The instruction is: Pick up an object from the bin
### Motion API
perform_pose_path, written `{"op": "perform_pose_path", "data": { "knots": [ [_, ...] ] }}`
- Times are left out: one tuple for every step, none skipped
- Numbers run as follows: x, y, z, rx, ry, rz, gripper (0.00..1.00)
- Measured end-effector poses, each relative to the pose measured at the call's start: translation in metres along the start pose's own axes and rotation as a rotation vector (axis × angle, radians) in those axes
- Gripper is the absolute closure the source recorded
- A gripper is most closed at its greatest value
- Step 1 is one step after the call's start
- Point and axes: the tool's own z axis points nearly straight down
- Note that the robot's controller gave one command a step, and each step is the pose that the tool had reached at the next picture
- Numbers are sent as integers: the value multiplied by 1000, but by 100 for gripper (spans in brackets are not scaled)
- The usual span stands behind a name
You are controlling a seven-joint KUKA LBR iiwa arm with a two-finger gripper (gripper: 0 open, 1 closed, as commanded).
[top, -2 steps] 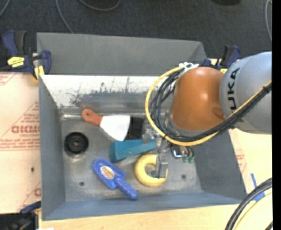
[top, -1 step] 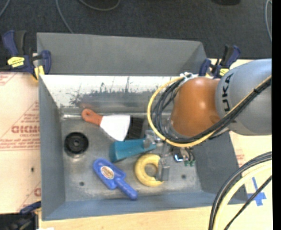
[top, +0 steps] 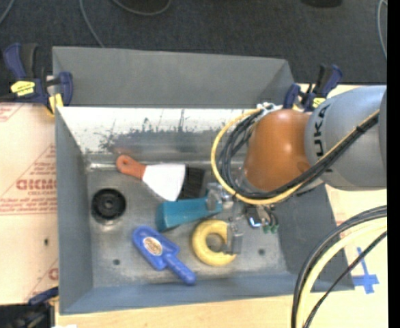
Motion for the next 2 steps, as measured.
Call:
{"op": "perform_pose_path", "data": {
  "knots": [
    [-3,-4,10,2,-19,-7,0],
    [-2,-8,20,8,-22,-138,100]
  ]
}}
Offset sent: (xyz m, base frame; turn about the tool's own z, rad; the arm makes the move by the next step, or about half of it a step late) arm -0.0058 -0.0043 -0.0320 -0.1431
